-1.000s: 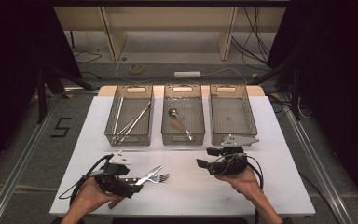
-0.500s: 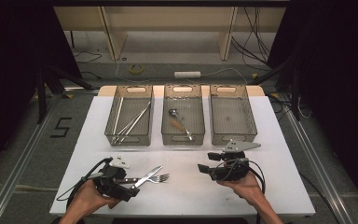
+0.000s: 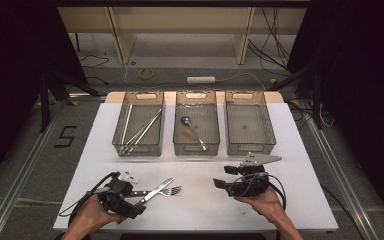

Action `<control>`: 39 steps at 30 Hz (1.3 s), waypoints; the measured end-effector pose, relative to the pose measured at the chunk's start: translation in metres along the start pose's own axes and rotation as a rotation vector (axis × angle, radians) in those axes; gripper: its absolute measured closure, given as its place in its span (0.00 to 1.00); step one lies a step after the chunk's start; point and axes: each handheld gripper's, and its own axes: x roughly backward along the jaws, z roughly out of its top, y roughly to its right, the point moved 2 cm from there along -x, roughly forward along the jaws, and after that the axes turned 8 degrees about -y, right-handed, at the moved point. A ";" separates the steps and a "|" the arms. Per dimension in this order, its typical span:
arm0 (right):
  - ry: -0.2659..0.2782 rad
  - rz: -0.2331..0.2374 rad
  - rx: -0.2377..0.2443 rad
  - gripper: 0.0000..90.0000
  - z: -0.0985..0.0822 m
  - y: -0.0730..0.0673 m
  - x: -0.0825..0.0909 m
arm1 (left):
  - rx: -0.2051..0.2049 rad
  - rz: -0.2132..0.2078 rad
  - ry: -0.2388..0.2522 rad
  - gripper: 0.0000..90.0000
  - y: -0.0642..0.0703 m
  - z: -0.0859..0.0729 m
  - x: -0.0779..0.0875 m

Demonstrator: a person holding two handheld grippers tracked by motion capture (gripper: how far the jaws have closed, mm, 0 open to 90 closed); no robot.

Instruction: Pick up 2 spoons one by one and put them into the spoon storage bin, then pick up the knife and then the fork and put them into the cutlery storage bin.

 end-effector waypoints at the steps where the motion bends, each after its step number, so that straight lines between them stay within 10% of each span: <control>1: 0.003 -0.001 -0.002 0.40 0.000 0.000 -0.001 | 0.006 -0.004 -0.004 0.25 0.000 0.000 -0.001; 39: -0.006 0.004 0.009 0.40 -0.005 -0.005 0.003 | -0.050 0.062 -0.163 0.43 0.002 -0.004 -0.023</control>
